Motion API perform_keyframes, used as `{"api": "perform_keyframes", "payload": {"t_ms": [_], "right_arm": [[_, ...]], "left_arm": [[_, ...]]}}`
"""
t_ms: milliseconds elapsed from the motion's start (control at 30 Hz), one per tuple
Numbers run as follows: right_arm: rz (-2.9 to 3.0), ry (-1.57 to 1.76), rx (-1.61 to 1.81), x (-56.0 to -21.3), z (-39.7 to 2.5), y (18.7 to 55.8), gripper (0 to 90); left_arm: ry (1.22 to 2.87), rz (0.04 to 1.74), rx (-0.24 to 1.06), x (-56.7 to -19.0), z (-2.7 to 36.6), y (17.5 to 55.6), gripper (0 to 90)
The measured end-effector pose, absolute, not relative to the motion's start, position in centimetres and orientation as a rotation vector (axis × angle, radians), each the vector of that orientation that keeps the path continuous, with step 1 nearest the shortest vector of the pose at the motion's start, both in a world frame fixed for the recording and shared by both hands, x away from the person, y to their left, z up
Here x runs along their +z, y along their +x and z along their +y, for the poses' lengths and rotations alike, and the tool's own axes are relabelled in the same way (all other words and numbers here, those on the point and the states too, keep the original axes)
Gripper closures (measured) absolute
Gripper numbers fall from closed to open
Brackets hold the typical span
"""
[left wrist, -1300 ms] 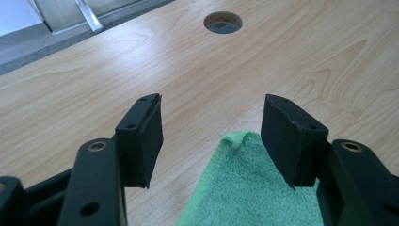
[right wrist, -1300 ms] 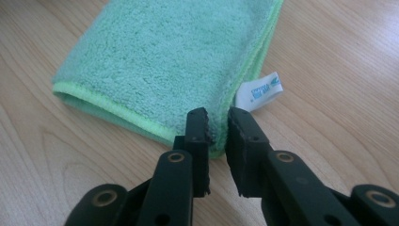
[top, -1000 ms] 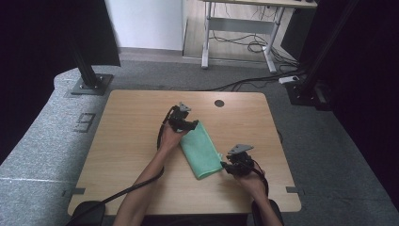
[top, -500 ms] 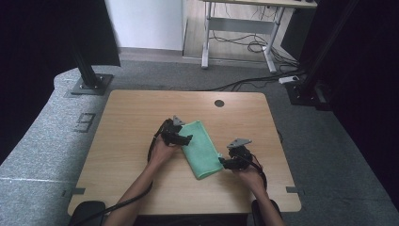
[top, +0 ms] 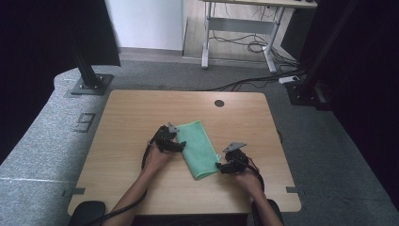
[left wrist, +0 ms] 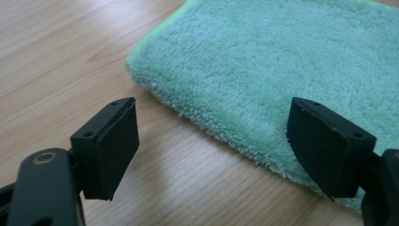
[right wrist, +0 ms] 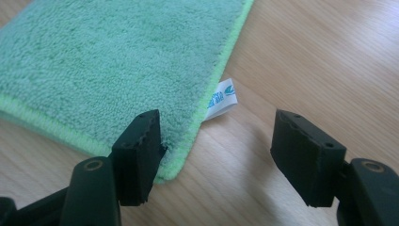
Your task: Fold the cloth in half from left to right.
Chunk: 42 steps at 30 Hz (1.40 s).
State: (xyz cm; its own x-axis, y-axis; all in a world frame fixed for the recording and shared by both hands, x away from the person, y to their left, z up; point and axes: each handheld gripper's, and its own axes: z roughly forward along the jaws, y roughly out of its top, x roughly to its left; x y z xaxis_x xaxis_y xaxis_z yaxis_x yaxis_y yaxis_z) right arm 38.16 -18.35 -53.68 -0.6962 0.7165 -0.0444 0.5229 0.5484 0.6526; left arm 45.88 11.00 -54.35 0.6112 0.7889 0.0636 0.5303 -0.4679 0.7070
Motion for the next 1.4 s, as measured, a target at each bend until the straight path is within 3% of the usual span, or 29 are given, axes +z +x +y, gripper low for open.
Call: {"api": "perform_keyframes", "payload": {"t_ms": [267, 533, 1400], "right_arm": [[2.484, 0.994, 0.895, -53.8, -17.2, 37.5, 33.0], [2.492, 0.978, 0.906, -53.8, -16.3, 36.9, 33.0], [2.485, 0.985, 0.977, -54.3, -12.9, 35.7, 30.2]], "left_arm": [[2.116, 1.006, 0.429, -53.5, 11.4, 43.2, 17.8], [2.155, 0.965, 0.363, -54.1, 11.2, 40.6, 16.9], [2.237, 0.915, 0.339, -54.0, 13.4, 35.7, 17.5]]}}
